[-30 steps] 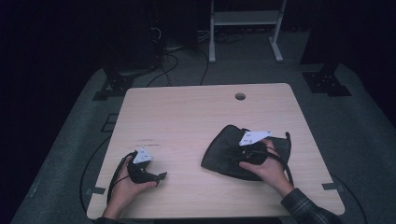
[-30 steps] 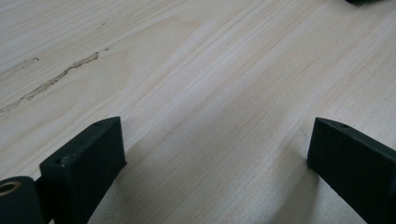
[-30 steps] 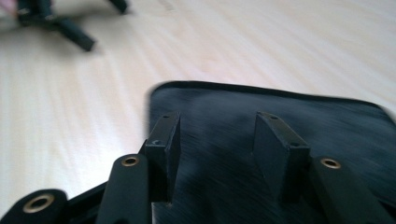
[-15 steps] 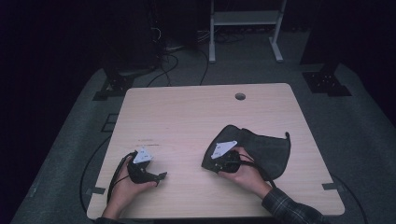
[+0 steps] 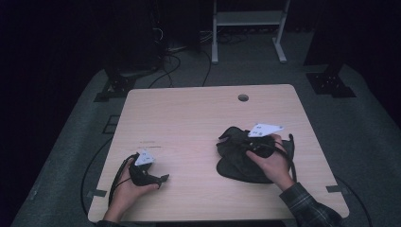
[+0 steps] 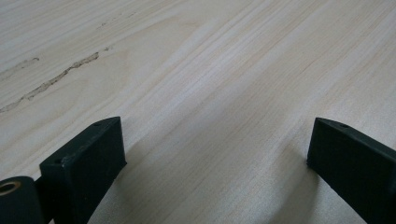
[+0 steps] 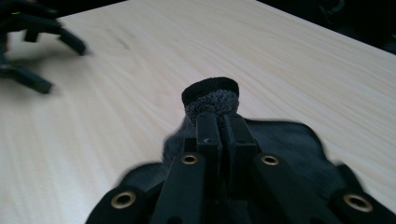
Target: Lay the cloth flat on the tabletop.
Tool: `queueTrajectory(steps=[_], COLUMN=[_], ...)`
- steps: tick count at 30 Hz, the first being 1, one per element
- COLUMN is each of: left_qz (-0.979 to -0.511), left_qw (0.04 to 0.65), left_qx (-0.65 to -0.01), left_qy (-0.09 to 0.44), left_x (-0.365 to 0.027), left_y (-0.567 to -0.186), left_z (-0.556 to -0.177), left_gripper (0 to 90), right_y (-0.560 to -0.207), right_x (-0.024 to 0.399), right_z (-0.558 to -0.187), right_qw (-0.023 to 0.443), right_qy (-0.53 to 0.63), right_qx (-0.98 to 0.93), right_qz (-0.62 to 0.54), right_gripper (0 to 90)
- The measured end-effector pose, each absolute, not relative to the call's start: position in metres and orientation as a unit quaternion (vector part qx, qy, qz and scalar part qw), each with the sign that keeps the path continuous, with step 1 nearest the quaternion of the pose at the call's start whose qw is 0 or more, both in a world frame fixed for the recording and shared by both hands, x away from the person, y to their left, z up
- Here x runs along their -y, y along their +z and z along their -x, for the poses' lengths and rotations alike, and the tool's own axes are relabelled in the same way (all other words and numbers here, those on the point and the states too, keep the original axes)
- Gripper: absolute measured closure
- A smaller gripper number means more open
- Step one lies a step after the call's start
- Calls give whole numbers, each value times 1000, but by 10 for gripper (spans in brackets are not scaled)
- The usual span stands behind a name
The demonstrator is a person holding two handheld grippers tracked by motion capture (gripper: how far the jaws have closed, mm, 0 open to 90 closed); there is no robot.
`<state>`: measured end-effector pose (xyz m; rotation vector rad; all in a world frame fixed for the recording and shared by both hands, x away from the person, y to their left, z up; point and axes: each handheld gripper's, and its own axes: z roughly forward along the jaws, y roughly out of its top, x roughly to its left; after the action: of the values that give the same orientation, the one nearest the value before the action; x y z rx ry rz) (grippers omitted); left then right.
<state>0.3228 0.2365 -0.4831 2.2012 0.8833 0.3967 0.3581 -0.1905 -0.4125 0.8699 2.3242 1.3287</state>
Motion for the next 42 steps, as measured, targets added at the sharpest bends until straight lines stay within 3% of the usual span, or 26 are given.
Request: queueTrajectory(steps=[8,12,18,25,42], left_qz=[-850,-848,-841,-844,-846], left_qw=[363,362,381,404,439], left_qx=[-347,-354,-362,-330,-282], left_qy=[157,157,128,124,111], left_x=[-237,-239,-234,-214,-156], left_y=[-483,-481,-477,-465,-448], left_z=[-322,-322,-327,-333,-365], left_gripper=[49,126,210,285,342], right_y=[-437,-438,-462,-463,-466], right_x=[223,237,249,246,206], right_z=[-367,-370,-382,-382,-367], right_qw=[187,214,186,175,119], right_qy=[383,365,292,294,333], right_qx=[-833,-823,-845,-849,-864], right_qz=[-354,-379,-408,-404,-358], right_gripper=[860,859,860,863,861])
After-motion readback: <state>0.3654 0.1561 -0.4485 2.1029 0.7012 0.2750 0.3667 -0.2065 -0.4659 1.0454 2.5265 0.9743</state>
